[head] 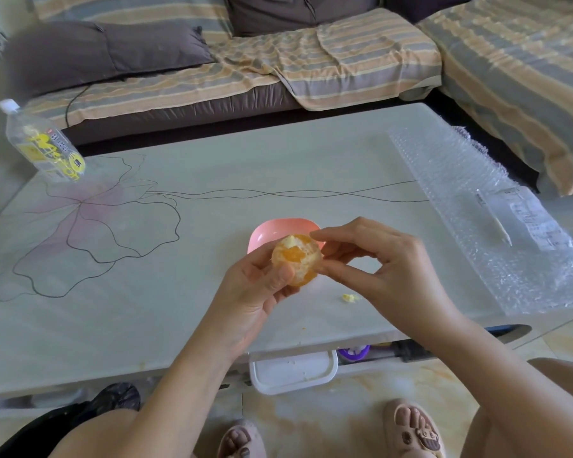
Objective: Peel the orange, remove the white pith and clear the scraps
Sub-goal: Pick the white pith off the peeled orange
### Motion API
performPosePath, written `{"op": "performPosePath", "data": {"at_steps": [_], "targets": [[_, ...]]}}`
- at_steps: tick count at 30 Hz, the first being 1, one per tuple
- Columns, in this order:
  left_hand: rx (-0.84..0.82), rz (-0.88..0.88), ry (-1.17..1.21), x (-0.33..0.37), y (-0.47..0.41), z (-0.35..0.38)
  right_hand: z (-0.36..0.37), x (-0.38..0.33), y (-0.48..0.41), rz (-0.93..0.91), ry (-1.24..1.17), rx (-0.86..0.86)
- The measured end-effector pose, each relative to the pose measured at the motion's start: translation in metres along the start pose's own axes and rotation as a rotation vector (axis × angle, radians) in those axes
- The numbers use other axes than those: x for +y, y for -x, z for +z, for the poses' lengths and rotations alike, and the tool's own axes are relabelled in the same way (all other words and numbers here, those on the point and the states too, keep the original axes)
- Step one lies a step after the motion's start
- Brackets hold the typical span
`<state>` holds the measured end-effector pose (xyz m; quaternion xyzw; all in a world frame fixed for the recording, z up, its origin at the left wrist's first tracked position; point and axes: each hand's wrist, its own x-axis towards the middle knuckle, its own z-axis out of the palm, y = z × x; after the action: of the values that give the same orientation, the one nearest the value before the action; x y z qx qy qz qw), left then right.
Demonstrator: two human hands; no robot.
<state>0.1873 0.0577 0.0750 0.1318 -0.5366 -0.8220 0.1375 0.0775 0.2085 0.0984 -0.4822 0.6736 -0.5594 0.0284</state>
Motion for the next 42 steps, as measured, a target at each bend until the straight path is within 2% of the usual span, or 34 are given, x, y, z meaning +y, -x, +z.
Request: {"op": "performPosePath", "data": {"at_steps": [4,7,15,20,32,42], "targets": [[0.012,0.013,-0.068,0.001,0.000,-0.001,0.001,0.001,-0.001,0.011,0.023,-0.046],[0.101,0.060,-0.300,0.004,-0.001,-0.002,0.001,0.002,-0.003,0.015,0.040,-0.054],[0.217,0.161,-0.630,0.005,-0.001,0.004,0.009,0.008,-0.002,-0.161,0.345,0.045],[0.258,0.193,-0.722,0.003,0.001,0.003,0.014,0.011,0.000,-0.210,0.451,0.061],[0.253,0.230,-0.740,-0.001,-0.002,0.005,0.015,0.010,-0.003,-0.147,0.518,0.058],[0.165,0.205,-0.512,0.006,-0.002,0.008,0.001,0.000,-0.004,0.160,0.083,0.015]]}}
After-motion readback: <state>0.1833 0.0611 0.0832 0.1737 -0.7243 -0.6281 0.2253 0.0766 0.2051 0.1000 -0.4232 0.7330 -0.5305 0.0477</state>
